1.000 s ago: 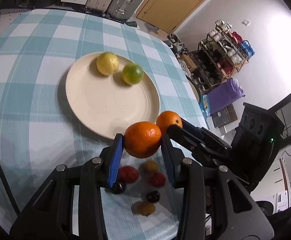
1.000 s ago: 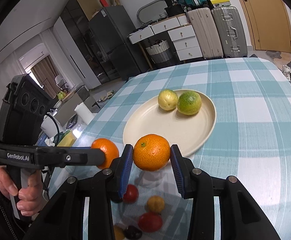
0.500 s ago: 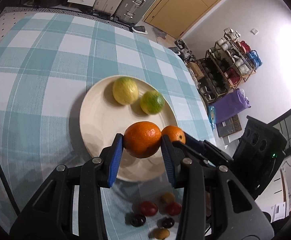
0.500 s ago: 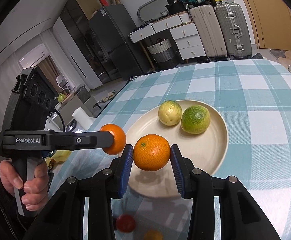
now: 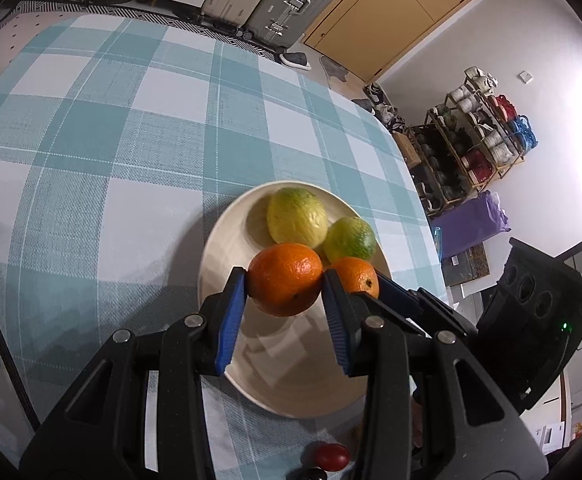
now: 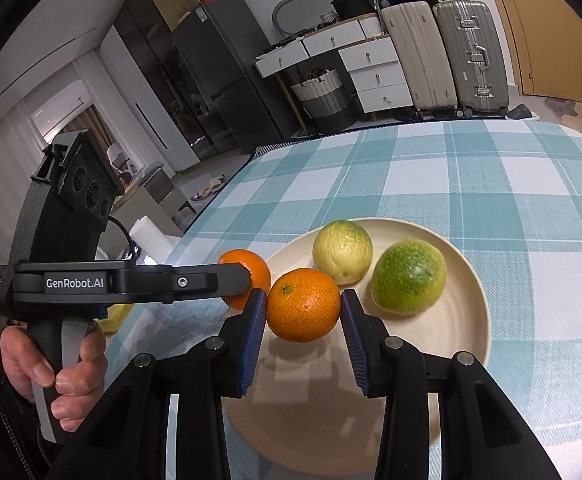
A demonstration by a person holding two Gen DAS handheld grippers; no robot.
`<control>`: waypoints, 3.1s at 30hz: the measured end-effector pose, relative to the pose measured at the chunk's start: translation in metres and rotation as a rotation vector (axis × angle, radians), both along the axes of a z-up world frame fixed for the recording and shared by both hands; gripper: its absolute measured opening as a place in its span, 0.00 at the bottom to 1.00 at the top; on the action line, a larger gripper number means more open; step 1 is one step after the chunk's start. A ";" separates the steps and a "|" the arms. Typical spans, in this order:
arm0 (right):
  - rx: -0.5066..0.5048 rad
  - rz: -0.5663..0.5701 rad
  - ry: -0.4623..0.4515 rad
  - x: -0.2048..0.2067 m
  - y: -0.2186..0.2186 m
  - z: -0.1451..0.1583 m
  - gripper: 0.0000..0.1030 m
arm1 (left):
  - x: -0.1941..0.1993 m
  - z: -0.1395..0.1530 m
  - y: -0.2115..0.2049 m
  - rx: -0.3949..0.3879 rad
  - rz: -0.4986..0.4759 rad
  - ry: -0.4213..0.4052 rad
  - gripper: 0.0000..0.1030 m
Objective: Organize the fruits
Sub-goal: 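Open both tools to release the oranges onto the plate, then move both tools back toward the loose fruits on the cloth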
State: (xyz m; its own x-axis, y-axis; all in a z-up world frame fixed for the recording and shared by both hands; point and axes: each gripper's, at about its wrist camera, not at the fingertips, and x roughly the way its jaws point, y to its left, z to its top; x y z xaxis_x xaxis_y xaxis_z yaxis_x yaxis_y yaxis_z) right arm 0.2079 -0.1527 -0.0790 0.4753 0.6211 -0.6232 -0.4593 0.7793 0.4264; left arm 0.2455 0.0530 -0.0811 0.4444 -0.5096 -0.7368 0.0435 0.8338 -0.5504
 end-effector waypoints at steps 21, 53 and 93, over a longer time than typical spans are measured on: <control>-0.066 -0.003 -0.023 0.008 0.013 -0.006 0.50 | 0.024 -0.020 -0.005 -0.011 0.034 0.056 0.37; -0.048 -0.121 -0.129 -0.081 -0.058 0.036 0.85 | -0.103 0.043 -0.049 0.333 0.059 -0.151 0.64; -0.037 -0.150 -0.177 -0.187 -0.083 0.044 1.00 | -0.233 0.038 -0.087 0.382 -0.023 -0.239 0.99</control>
